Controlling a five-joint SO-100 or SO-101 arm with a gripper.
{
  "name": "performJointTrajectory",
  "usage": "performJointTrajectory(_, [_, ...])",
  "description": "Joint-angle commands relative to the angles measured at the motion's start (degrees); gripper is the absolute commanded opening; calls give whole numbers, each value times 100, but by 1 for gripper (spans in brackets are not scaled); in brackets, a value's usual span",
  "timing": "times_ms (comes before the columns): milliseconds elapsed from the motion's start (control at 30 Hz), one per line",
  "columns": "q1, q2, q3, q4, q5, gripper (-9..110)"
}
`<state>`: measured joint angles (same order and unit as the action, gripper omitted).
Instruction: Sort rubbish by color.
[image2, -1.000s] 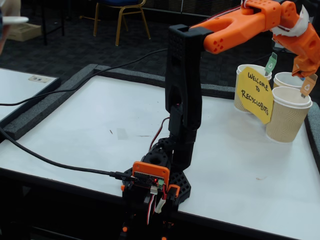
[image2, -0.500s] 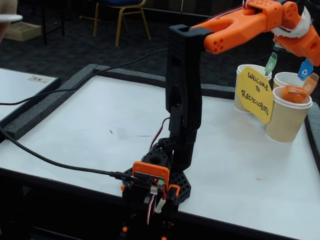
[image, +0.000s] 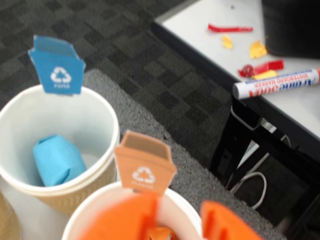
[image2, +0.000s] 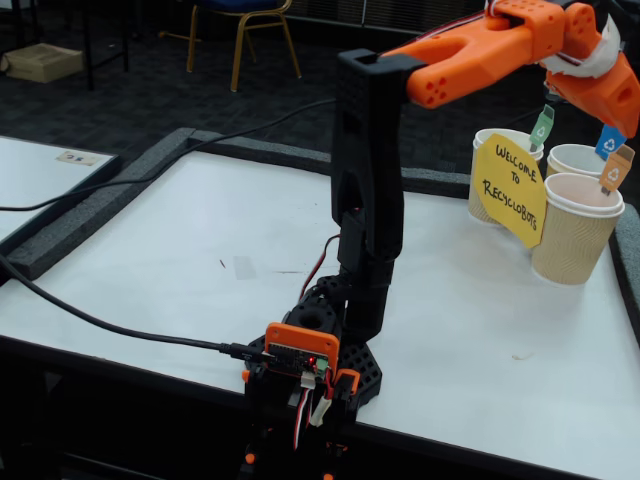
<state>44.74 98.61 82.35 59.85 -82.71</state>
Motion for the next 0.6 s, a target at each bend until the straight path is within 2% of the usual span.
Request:
performJointTrajectory(0, [132, 1679, 378, -70, -62, 0])
performJointTrajectory(400, [53, 5801, 3630, -62, -44, 0])
performJointTrajectory(567, [-97, 7181, 4430, 492, 97, 0])
